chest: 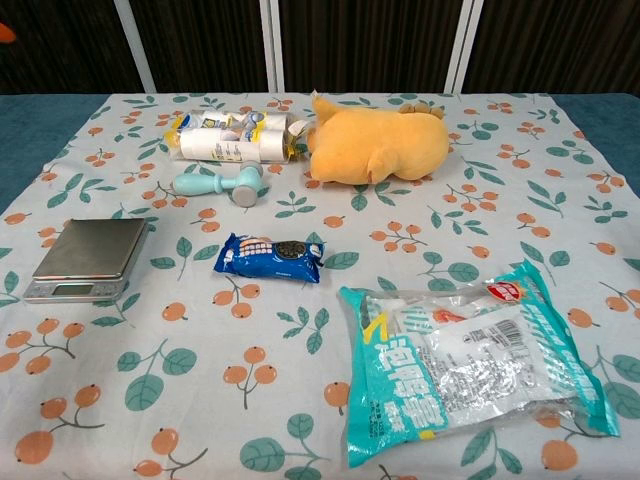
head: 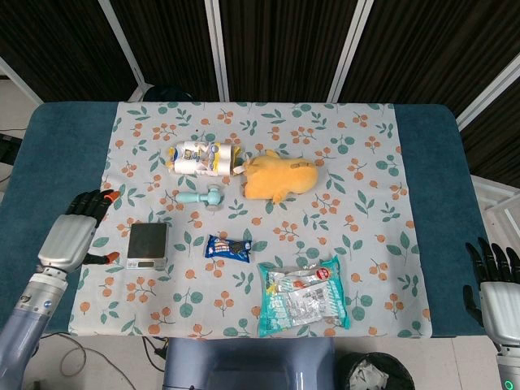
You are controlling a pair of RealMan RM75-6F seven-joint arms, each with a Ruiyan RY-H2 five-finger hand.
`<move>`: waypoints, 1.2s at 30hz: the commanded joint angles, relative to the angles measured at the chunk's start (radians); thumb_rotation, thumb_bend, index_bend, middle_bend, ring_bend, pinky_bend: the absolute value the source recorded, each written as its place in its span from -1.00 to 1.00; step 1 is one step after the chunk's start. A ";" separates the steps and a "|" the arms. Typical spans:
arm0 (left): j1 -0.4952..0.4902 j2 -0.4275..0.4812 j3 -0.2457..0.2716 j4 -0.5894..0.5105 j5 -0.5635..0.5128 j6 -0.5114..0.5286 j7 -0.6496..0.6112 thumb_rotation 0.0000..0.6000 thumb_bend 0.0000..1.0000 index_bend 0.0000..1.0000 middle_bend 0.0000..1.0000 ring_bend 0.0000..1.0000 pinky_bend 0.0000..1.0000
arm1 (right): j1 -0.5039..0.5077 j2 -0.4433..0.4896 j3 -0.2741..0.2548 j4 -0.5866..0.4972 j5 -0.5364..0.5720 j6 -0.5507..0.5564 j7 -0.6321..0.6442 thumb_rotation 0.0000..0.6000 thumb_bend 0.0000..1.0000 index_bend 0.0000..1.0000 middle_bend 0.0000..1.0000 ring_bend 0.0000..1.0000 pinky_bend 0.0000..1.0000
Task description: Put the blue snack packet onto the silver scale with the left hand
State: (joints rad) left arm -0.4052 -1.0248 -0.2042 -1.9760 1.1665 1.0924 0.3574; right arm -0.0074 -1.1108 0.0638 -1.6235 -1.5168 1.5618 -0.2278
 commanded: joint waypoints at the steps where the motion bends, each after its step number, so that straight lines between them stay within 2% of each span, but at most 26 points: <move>1: -0.201 -0.010 -0.060 -0.067 -0.298 -0.150 0.236 1.00 -0.80 -0.90 -0.84 -1.00 -0.83 | 0.001 -0.003 0.000 0.001 0.003 -0.003 -0.006 1.00 0.15 -0.88 -0.94 -0.97 -1.00; 7: -0.393 -0.113 -0.041 -0.058 -0.615 -0.139 0.441 1.00 -0.80 -0.90 -0.83 -1.00 -0.83 | 0.003 -0.010 -0.002 0.004 0.010 -0.011 -0.017 1.00 0.15 -0.88 -0.94 -0.97 -1.00; 11: -0.482 -0.201 -0.023 -0.025 -0.735 -0.088 0.527 1.00 -0.80 -0.89 -0.82 -1.00 -0.83 | 0.004 -0.013 -0.001 0.005 0.014 -0.013 -0.022 1.00 0.15 -0.88 -0.94 -0.97 -1.00; 18: -0.562 -0.333 0.007 0.040 -0.792 -0.003 0.604 1.00 -0.80 -0.83 -0.75 -0.98 -0.77 | 0.003 -0.016 -0.001 0.005 0.018 -0.012 -0.026 1.00 0.15 -0.88 -0.94 -0.97 -1.00; 25: -0.631 -0.479 0.014 0.116 -0.805 0.059 0.646 1.00 -0.80 -0.78 -0.70 -0.94 -0.76 | 0.002 -0.016 -0.001 0.002 0.017 -0.006 -0.028 1.00 0.15 -0.88 -0.94 -0.97 -1.00; 30: -0.657 -0.545 0.023 0.157 -0.797 0.067 0.647 1.00 -0.80 -0.76 -0.65 -0.91 -0.75 | -0.001 -0.011 0.004 0.000 0.022 0.002 -0.022 1.00 0.15 -0.88 -0.94 -0.97 -1.00; 36: -0.672 -0.604 0.035 0.206 -0.787 0.072 0.645 1.00 -0.80 -0.72 -0.57 -0.83 -0.61 | -0.003 -0.007 0.006 -0.001 0.023 0.007 -0.018 1.00 0.15 -0.88 -0.94 -0.97 -1.00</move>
State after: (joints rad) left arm -1.0716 -1.6158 -0.1728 -1.7823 0.3762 1.1629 1.0021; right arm -0.0104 -1.1181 0.0696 -1.6246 -1.4936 1.5688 -0.2464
